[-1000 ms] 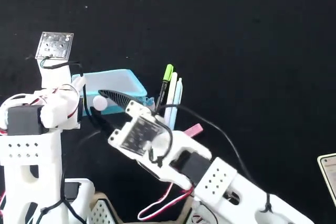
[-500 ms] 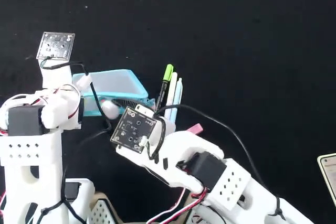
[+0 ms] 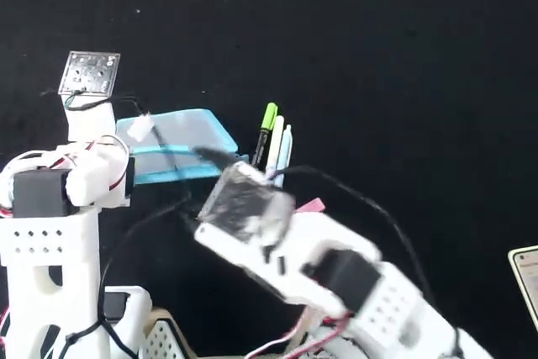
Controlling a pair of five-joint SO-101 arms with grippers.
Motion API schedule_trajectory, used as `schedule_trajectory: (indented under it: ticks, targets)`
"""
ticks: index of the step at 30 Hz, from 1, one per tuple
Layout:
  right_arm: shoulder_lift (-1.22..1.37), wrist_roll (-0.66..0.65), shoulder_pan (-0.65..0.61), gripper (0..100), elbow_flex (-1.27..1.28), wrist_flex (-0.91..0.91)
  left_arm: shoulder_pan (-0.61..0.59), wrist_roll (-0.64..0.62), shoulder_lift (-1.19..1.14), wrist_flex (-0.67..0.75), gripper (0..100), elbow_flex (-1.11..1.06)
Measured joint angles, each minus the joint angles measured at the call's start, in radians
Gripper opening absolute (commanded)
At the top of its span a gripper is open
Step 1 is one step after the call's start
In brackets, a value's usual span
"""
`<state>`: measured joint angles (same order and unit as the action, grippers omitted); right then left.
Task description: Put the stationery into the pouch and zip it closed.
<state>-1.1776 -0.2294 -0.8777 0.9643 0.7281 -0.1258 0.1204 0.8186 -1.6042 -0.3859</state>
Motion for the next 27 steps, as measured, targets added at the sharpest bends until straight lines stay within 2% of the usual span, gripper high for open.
schedule_trajectory:
  ticks: [3, 7, 18, 21, 27]
  targets:
    - [-0.084, 0.0, 0.123, 9.0, -0.08, 0.087, 0.0, -0.002, 0.0, 0.0, 3, 0.0]
    - [-0.106, 0.034, 0.333, 13.9, -0.178, 0.184, 0.0, -0.002, 0.0, 0.0, 3, 0.0]
    - [0.341, 0.344, 0.707, 16.3, -0.215, 0.322, -0.087, 0.0, 0.0, 0.011, 3, 0.0]
    - [0.45, 0.437, 0.753, 16.3, -0.215, 0.402, -0.087, 0.0, 0.0, 0.011, 3, 0.0]
    - [0.677, 0.577, 0.756, 16.3, -0.215, 0.468, -0.087, 0.0, 0.0, 0.011, 3, 0.0]
